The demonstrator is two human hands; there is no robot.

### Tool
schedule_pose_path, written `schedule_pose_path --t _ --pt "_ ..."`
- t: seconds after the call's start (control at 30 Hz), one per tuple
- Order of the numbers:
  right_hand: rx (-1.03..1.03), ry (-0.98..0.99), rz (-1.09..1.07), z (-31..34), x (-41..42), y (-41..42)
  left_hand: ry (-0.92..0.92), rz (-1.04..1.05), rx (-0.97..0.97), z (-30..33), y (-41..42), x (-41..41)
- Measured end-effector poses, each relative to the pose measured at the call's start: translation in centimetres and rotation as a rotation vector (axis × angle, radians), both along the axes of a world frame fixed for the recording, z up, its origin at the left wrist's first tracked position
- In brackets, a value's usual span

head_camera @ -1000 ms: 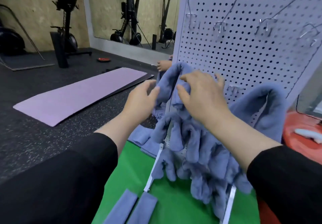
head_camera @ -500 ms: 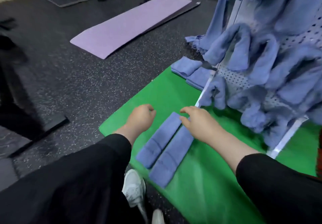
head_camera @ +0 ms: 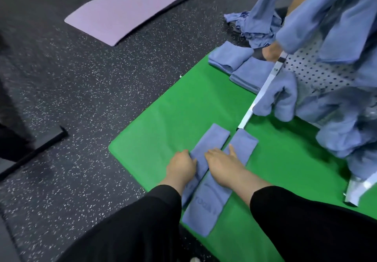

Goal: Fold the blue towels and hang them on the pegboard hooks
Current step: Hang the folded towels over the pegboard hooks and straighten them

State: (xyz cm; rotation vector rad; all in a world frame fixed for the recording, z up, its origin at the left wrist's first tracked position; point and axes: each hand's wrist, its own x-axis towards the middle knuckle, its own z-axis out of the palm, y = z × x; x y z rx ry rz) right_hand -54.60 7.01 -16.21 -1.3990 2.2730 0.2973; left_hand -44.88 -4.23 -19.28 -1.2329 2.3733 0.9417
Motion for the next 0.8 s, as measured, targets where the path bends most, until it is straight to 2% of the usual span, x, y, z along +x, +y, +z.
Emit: schedule_pose_path --t 0.17,0.3,0.47,0.53,0.67,0.8 --pt "0.024 0.008 0.032 -0.7 0.0 -0.7 0.011 0.096 0.077 -1.1 -0.5 -1.0" --pt "-0.062 -0.087 -0.122 -0.5 -0.3 -0.9 0.117 0.189 0.218 0.6 -0.8 -1.9" --pt "-0.528 -0.237 -0.428 3.1 -1.7 -0.8 0.341 0.361 0.384 6.0 -1.0 -3.1" --pt "-0.645 -0.267 -0.481 6.0 -2.7 -0.6 0.46 0.409 0.446 9.5 -0.6 -4.3" --pt "-0.742 -0.21 -0.472 13.2 -5.3 0.9 0.663 0.517 0.776 17.3 1.3 -7.0" --pt "-0.721 -0.275 -0.52 20.9 -7.7 4.8 0.741 0.356 1.138 24.0 4.9 -8.0"
